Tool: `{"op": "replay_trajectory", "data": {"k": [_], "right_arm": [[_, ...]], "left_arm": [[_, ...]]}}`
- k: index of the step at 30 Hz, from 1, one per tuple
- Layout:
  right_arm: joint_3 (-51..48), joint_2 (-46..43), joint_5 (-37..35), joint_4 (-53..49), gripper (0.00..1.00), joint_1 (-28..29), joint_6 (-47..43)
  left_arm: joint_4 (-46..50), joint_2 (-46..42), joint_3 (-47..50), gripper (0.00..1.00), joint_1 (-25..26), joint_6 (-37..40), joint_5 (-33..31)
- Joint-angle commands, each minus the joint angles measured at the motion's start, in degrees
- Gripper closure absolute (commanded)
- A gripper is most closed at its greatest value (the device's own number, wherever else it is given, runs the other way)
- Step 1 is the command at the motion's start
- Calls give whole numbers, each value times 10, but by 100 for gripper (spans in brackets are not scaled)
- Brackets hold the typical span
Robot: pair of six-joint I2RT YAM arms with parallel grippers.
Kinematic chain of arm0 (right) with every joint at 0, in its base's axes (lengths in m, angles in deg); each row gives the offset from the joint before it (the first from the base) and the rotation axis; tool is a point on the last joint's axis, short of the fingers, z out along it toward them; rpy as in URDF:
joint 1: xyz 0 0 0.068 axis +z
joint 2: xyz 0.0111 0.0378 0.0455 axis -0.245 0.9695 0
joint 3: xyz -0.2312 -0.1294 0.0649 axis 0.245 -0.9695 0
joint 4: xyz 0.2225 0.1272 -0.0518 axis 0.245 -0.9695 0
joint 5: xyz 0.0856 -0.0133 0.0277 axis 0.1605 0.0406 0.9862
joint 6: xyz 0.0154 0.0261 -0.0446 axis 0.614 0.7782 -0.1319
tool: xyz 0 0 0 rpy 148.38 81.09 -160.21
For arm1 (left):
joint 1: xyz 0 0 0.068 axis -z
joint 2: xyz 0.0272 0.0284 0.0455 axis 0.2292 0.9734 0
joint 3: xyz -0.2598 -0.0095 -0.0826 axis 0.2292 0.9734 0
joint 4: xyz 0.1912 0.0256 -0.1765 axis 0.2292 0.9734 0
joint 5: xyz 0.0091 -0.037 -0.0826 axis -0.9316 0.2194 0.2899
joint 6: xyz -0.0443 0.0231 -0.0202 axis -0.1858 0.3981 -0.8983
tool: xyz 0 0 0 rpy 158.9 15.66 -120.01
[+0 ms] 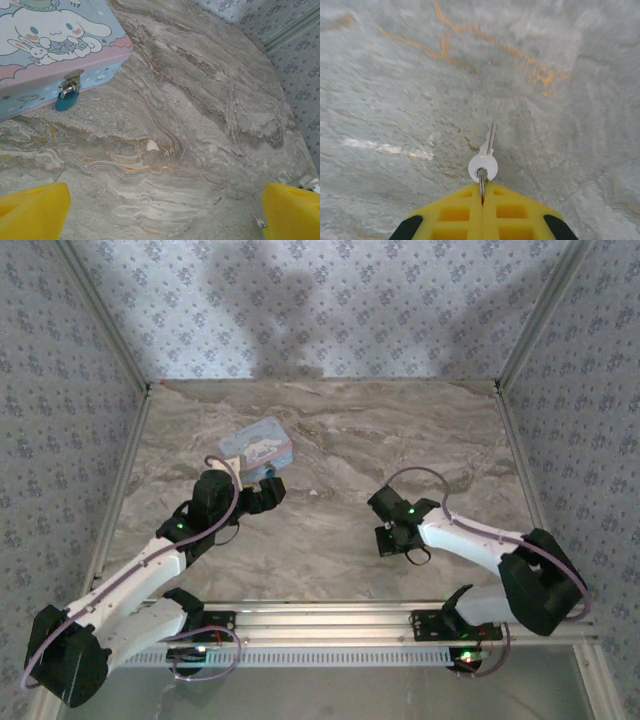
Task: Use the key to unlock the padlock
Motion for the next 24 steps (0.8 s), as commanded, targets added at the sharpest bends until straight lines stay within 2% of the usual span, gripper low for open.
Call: {"op": "replay_trajectory", "data": {"k": [1, 12, 20, 24], "right_arm": [[-7, -51, -35, 26, 100, 4, -21], [-21, -195, -4, 156, 100, 12, -172], [-19, -214, 73, 254, 100, 13, -225], [-18, -212, 57, 298, 100, 31, -268]], "left_arm": [[-10, -5, -22, 2, 3, -14, 13], [-18, 27, -71, 2, 3, -99, 106], [-66, 63, -93, 3, 3, -184, 191], [-71, 73, -95, 3, 3, -272, 197]]}}
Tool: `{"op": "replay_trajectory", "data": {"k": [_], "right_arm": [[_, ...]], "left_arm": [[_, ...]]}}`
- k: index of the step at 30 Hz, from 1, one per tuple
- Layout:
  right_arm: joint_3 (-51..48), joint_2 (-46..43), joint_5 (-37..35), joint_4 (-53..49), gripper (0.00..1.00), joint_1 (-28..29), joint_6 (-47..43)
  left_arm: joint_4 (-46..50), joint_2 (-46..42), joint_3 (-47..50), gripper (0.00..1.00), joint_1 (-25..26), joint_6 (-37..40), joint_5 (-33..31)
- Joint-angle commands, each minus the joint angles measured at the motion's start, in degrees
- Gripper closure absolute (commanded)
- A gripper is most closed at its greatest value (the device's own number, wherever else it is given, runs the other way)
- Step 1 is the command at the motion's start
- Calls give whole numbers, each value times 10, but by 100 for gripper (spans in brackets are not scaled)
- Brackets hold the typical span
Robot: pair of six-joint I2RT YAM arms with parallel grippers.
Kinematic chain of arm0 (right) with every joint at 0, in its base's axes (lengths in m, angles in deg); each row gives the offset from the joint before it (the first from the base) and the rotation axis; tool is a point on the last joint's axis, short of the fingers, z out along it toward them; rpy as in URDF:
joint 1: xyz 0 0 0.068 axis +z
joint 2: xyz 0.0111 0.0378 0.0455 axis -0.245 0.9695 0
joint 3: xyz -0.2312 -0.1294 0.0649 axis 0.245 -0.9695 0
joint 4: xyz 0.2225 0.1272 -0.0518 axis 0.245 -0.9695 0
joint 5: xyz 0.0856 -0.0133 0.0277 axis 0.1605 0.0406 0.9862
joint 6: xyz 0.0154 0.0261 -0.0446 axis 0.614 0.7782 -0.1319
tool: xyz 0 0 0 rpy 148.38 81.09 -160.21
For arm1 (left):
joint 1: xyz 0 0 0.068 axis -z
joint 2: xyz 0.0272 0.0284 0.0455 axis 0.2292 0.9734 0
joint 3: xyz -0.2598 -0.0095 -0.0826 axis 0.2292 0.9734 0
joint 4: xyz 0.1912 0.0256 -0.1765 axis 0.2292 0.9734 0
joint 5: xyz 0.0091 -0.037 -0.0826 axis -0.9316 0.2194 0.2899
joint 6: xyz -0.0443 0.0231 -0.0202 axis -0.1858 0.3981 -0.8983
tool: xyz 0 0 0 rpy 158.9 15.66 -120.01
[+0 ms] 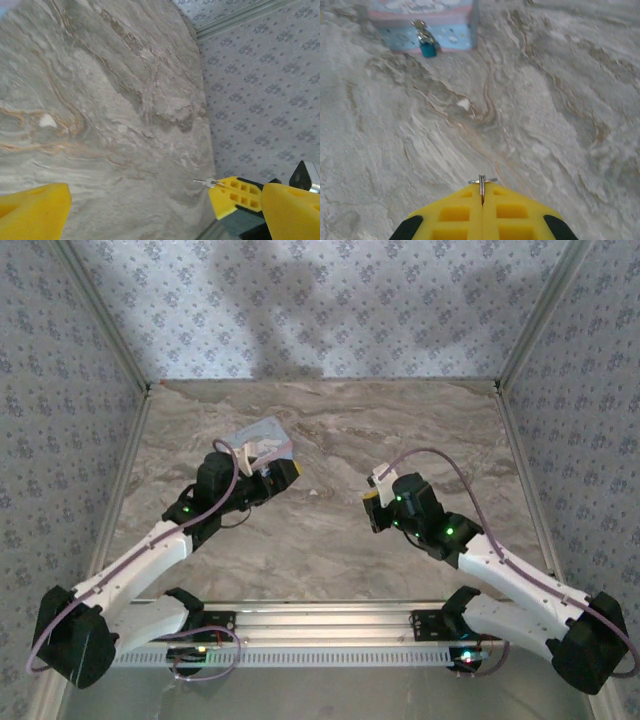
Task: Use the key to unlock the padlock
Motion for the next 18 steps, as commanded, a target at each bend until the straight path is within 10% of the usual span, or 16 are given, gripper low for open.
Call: {"op": "replay_trajectory", "data": {"k": [1, 18], "right_arm": [[-3, -2, -3, 64, 100, 21, -64], [-2, 98, -12, 313, 100, 108, -178]], "left_arm": [[-30, 10, -23, 3, 3, -108, 32], [-153, 68, 2, 14, 59, -343, 17]]}}
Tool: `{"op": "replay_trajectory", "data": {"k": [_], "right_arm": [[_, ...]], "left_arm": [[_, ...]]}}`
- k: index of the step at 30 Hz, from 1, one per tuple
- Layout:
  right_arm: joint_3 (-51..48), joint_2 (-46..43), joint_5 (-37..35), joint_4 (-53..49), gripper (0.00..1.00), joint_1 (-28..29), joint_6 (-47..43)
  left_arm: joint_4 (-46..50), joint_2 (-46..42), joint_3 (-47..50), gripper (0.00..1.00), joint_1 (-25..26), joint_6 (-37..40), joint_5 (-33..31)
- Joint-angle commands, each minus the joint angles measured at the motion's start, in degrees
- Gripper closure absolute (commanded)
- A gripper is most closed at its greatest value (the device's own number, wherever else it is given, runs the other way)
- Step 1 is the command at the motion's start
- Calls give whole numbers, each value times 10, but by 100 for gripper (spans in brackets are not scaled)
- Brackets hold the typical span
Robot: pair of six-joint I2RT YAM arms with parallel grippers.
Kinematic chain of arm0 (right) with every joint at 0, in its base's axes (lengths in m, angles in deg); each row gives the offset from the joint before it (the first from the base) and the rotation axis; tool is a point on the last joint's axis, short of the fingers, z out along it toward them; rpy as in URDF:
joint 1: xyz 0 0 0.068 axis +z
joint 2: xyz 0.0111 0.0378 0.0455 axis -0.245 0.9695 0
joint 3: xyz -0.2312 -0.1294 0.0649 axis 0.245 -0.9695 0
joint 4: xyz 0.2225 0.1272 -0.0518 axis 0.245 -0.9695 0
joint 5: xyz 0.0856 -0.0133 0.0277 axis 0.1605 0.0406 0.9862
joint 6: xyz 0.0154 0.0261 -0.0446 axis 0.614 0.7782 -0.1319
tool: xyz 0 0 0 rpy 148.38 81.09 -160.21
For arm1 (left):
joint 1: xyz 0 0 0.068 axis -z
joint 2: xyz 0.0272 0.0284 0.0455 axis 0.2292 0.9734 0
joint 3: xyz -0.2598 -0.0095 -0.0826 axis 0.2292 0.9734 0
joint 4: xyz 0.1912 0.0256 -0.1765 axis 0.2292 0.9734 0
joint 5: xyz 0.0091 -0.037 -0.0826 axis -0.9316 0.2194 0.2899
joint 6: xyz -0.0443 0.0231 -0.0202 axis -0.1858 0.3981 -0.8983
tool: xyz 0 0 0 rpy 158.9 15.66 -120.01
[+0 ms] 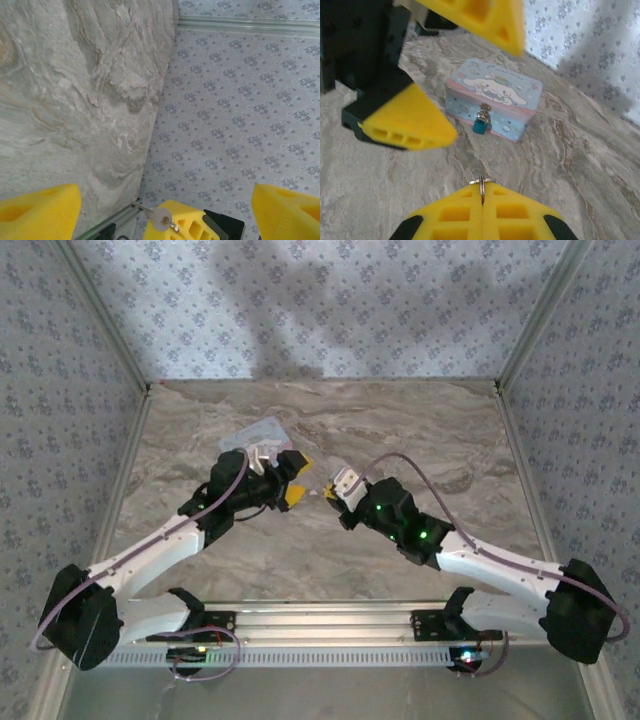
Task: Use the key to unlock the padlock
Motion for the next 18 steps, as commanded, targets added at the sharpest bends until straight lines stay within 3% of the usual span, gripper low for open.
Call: {"op": "replay_trajectory", "data": {"k": [1, 11, 14, 18], "right_arm": [[5, 12, -5, 63, 100, 11, -17], [1, 22, 1, 93, 100, 16, -1], [-1, 27, 8, 94, 100, 18, 7], [-3, 31, 14, 100, 100, 19, 15]], "left_arm": [[-54, 15, 3, 15, 16, -61, -11], [-60, 26, 10, 25, 28, -77, -27], [-56, 26, 9, 38, 29, -79, -29], [-53, 24, 11, 39, 28, -79, -33]]}}
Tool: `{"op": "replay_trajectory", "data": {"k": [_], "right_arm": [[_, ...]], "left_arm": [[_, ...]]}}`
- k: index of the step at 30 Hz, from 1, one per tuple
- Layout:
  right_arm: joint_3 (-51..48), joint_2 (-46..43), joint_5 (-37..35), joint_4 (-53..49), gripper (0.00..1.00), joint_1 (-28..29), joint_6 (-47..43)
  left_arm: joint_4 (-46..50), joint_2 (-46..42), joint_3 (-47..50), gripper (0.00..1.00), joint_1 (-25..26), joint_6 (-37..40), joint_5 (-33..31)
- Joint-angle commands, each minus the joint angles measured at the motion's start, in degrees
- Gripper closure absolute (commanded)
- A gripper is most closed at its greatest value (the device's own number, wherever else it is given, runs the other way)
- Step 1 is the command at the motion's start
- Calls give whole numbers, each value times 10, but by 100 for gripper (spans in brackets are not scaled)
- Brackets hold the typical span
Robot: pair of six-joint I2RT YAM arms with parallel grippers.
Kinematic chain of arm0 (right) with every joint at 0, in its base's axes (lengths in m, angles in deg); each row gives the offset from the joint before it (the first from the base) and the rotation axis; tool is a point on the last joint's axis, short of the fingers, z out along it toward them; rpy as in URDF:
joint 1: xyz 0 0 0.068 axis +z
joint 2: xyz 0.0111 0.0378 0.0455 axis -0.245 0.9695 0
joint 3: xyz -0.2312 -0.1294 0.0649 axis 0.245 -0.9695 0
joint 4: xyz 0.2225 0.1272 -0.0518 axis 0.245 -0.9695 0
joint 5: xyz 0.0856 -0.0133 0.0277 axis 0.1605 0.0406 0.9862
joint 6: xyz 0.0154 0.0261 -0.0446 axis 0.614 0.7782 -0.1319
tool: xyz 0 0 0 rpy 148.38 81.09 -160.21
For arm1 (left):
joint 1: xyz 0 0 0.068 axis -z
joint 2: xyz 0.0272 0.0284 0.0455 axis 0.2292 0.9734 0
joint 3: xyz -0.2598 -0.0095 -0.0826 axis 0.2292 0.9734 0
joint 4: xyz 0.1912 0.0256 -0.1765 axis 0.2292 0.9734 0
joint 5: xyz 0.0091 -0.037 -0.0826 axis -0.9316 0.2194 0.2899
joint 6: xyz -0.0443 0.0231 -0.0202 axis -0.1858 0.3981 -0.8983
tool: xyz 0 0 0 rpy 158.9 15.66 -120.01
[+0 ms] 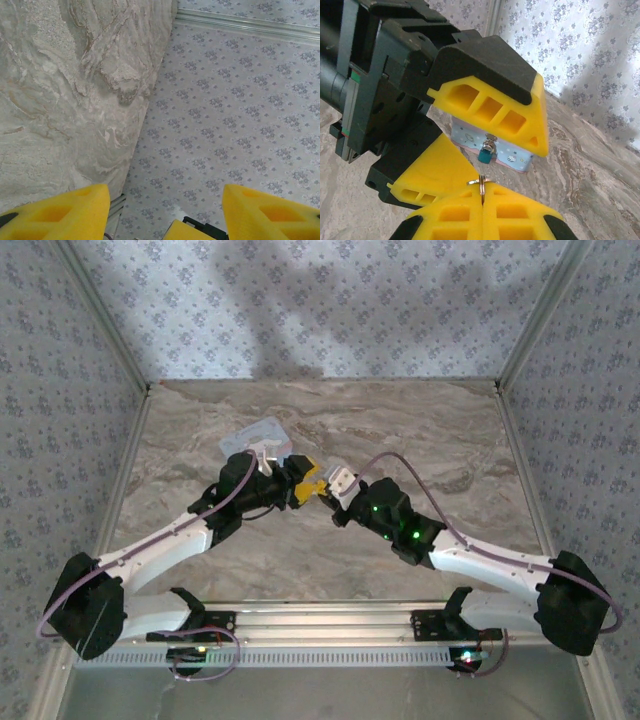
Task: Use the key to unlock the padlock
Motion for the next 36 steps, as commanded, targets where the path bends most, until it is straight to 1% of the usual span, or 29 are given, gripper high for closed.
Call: {"op": "replay_trajectory", "data": {"k": [1, 4, 6, 11, 16, 19, 25, 30, 36], "right_arm": [[-4, 5, 12, 22, 100, 6, 16], [-5, 7, 14, 22, 100, 7, 20], [-6, 8, 14, 23, 100, 8, 24], [-9, 12, 19, 29, 100, 9, 31], [-11, 15, 15, 28, 100, 10, 32], [-13, 13, 8, 25, 100, 12, 31], [-21, 8, 1, 25, 100, 12, 36], [-26, 3, -2, 27, 100, 11, 41], [-28, 0, -6, 29, 100, 10, 45]], "left_arm": [[-12, -4, 11, 39, 3, -22, -14], [-12, -4, 11, 40, 3, -22, -14], [-13, -4, 11, 43, 4, -22, -14], [-10, -3, 11, 47, 4, -22, -17], [12, -4, 7, 61, 4, -22, -20], [20, -4, 6, 64, 4, -17, -23], [25, -2, 3, 74, 4, -11, -25], [28, -1, 2, 80, 4, -8, -27], [34, 3, -5, 92, 4, 0, -23]]}}
